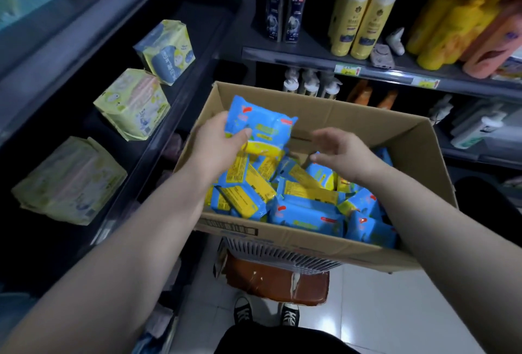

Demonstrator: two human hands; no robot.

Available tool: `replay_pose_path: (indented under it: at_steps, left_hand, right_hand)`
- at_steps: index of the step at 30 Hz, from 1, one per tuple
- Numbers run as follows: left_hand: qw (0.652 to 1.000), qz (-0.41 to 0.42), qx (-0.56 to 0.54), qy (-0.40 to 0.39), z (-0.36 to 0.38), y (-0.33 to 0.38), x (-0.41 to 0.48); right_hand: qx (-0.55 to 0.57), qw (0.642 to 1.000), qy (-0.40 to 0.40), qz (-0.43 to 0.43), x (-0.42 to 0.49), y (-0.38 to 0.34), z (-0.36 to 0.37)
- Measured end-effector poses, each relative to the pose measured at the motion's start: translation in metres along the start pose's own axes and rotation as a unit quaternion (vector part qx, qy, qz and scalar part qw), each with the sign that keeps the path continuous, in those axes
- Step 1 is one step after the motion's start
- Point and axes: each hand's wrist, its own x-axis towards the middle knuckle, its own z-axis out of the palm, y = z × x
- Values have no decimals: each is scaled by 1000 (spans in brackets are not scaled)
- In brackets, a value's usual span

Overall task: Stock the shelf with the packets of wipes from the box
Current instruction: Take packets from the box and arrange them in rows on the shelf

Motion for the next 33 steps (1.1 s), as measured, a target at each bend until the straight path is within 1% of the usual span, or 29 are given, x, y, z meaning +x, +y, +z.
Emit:
replay_pose_path:
  at_steps: [1,2,3,4,5,6,9,11,12,13,15,16,17,18,19,21,23,26,28,29,30,31,33]
  left_hand:
    - [1000,-6,-11,22,-3,-2,2]
    - [999,-9,-15,36,-5,-3,3]
    - [999,-8,-18,39,-5,-4,4]
    - [999,-6,-21,37,-5,-4,3]
    - [999,-5,-21,33,-4,-3,3]
    - [999,-3,-20,27,-2,-2,2]
    - [1000,-5,-17,14,-1,-3,1]
    - [1000,-7,-12,17,-2,-4,1]
    - [1000,-6,-5,21,-3,-4,0]
    - [1000,-7,1,30,-3,-4,0]
    - [999,-20,2,45,-3,-2,-1]
    - [998,-32,-7,44,-2,0,-1]
    - [998,-43,-28,33,-2,3,-2]
    - [996,-57,-63,11,0,7,-4]
    - [991,-69,-110,-17,2,11,-6]
    - [969,-88,-223,-67,6,24,-15]
    - [943,-100,-307,-86,6,35,-24]
    - [923,-87,-360,-107,-1,42,-34]
    - [924,-71,-352,-129,-6,46,-43]
    - [927,-62,-347,-126,-9,47,-47]
    - [931,-50,-344,-115,-13,47,-51]
    - [933,-43,-343,-98,-18,48,-56]
    - [938,-26,-340,-60,-28,48,-65]
  right_hand:
    - [-88,995,-46,-8,-1,8,4]
    - [-167,981,-101,-13,-3,14,9]
    - [-233,961,-148,-11,-5,19,16]
    - [-277,944,-179,-2,-6,23,22]
    - [-298,934,-195,8,-6,23,26]
    - [-304,932,-197,13,-6,23,28]
    - [-302,936,-183,3,-5,19,27]
    - [-281,947,-153,-4,-5,14,20]
    - [-258,958,-122,-8,-6,11,14]
    - [-226,971,-79,-12,-6,7,8]
    - [-149,988,38,-29,-11,-6,-6]
    - [-116,986,105,-49,-16,-15,-10]
    - [-93,978,168,-83,-20,-24,-13]
    - [-89,963,217,-130,-25,-33,-12]
    - [-103,945,249,-186,-28,-41,-11]
    - [-166,903,275,-284,-35,-53,-4]
    - [-230,858,291,-355,-39,-56,0]
    - [-275,807,322,-412,-48,-56,8]
    - [-286,790,330,-430,-55,-58,11]
    - [-286,792,321,-434,-58,-58,11]
    - [-282,802,301,-431,-62,-59,12]
    - [-277,820,275,-418,-66,-60,12]
    - [-256,869,232,-354,-72,-65,11]
